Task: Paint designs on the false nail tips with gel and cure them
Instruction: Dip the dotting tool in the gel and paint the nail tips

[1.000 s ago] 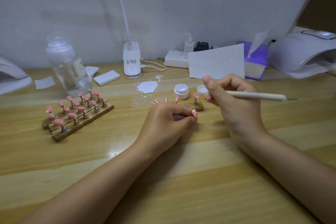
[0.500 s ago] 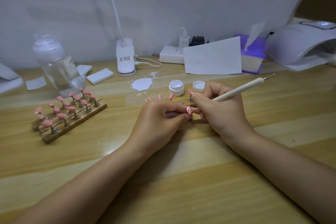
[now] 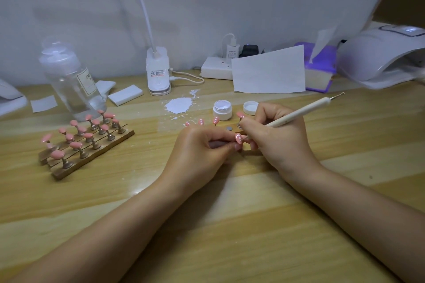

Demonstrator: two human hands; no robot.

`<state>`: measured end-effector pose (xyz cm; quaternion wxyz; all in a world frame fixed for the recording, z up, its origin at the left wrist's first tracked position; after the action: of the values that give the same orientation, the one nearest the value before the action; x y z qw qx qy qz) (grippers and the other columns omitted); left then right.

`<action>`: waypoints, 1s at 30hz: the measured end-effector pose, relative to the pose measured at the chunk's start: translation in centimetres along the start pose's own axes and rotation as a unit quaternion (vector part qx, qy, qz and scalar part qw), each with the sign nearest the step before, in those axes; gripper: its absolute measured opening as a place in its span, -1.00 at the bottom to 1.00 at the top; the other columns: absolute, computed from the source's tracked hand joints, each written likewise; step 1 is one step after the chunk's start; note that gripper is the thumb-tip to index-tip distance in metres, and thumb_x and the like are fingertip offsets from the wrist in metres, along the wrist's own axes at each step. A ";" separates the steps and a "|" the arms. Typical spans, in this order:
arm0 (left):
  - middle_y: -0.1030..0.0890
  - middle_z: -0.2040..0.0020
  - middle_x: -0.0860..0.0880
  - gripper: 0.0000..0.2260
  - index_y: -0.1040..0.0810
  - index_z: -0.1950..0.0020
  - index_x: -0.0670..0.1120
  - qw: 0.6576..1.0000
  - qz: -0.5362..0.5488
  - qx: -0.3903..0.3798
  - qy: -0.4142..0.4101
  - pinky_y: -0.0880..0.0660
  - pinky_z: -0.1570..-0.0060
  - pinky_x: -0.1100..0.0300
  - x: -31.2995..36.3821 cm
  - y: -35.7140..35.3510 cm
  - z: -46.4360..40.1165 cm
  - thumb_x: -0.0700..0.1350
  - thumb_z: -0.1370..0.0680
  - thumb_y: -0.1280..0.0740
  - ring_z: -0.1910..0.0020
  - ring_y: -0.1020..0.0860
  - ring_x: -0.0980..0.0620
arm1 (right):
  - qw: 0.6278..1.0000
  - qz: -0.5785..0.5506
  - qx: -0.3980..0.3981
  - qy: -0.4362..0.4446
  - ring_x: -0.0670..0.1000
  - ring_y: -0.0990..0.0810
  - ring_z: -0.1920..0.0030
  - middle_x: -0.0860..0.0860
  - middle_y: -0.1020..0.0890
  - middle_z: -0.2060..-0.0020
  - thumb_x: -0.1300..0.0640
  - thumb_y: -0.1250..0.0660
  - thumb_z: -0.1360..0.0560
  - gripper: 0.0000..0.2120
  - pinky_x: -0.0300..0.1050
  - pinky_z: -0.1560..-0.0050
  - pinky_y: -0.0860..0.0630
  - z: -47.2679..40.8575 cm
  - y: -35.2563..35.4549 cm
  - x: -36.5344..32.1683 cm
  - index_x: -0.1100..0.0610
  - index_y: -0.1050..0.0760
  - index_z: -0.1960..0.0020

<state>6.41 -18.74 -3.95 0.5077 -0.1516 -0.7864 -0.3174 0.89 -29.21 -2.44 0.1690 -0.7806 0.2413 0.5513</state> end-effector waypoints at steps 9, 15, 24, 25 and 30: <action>-0.63 0.33 0.21 -0.86 -0.68 0.17 -0.08 1.000 -0.007 -0.001 0.005 -0.50 0.30 0.44 -0.1 0.0 0.0 -0.31 -0.42 -0.40 0.32 -0.55 0.35 | 1.000 0.015 0.005 0.002 -0.21 -0.37 0.66 -0.09 -0.35 0.73 0.45 -0.28 -0.36 -0.63 -0.40 0.58 -0.31 0.0 0.1 0.0 0.20 -0.22 0.51; -0.65 0.30 0.11 -0.89 -0.68 0.14 -0.14 1.000 -0.017 0.002 -0.003 -0.49 0.29 0.49 0.0 0.0 0.0 -0.31 -0.42 -0.40 0.36 -0.54 0.35 | 1.000 0.009 -0.004 0.002 -0.22 -0.38 0.68 -0.10 -0.37 0.75 0.46 -0.26 -0.39 -0.61 -0.43 0.60 -0.28 0.1 0.0 -0.2 0.19 -0.22 0.50; -0.62 0.34 0.23 -0.89 -0.68 0.15 -0.14 1.000 -0.022 0.003 0.003 -0.45 0.25 0.52 0.1 0.0 0.0 -0.31 -0.42 -0.41 0.36 -0.54 0.38 | 1.000 0.018 0.001 0.006 -0.22 -0.38 0.67 -0.10 -0.36 0.75 0.46 -0.27 -0.38 -0.61 -0.43 0.59 -0.28 0.1 0.0 -0.2 0.19 -0.22 0.51; -0.61 0.35 0.24 -0.89 -0.68 0.15 -0.14 1.000 -0.021 0.002 0.002 -0.42 0.27 0.56 0.1 0.0 0.0 -0.32 -0.42 -0.40 0.38 -0.53 0.39 | 1.000 0.020 0.003 0.007 -0.22 -0.38 0.67 -0.11 -0.35 0.75 0.45 -0.27 -0.38 -0.61 -0.43 0.59 -0.28 0.1 0.0 -0.2 0.20 -0.22 0.51; -0.61 0.33 0.19 -0.88 -0.68 0.17 -0.13 1.000 -0.012 -0.001 0.004 -0.39 0.33 0.59 0.3 -0.1 0.1 -0.32 -0.42 -0.40 0.41 -0.53 0.38 | 0.999 0.031 0.010 0.011 -0.20 -0.37 0.66 -0.10 -0.35 0.73 0.43 -0.30 -0.37 -0.62 -0.41 0.57 -0.29 0.0 0.2 0.0 0.21 -0.22 0.52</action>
<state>6.21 -18.76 -3.76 0.5067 -0.1411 -0.7860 -0.3249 0.78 -29.34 -2.42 0.1573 -0.7769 0.2726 0.5452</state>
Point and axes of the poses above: each hand's wrist, its own z-axis away from the middle knuckle, its own y-axis out of the back of the hand, x = y × z, the point moved 6 cm from there along -z, towards the middle knuckle
